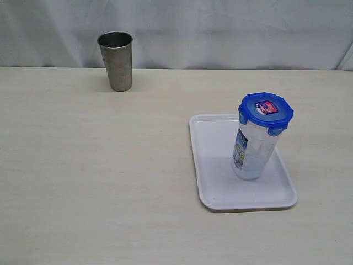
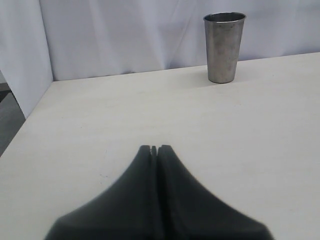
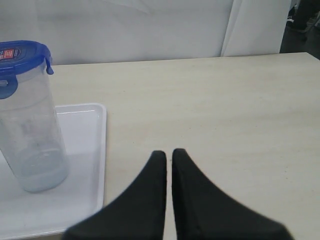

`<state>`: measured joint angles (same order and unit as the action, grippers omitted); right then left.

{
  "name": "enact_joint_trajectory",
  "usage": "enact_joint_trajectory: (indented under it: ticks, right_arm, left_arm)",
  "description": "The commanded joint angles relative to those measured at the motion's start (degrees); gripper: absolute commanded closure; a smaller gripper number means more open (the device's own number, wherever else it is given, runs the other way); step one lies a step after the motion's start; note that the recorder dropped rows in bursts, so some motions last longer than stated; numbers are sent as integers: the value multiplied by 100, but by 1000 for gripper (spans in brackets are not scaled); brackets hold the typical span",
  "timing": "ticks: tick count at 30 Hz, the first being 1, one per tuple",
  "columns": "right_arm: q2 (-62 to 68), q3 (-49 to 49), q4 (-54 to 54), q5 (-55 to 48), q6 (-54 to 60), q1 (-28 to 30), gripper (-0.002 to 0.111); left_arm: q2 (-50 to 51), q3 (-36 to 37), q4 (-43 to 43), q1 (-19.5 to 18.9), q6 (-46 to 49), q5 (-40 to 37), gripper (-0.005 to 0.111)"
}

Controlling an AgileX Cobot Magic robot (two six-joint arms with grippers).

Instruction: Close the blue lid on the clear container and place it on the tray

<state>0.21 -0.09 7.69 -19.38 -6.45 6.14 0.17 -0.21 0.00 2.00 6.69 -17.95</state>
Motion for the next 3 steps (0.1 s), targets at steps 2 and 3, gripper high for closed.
enact_joint_trajectory:
  ticks: [2,3]
  right_arm:
    - [-21,9,48,-20,-2,39,104]
    - [-21,9,48,-20,-2,39,104]
  left_arm:
    - [-17,21,33,-3,-55,51,107]
    - [-17,21,33,-3,-55,51,107]
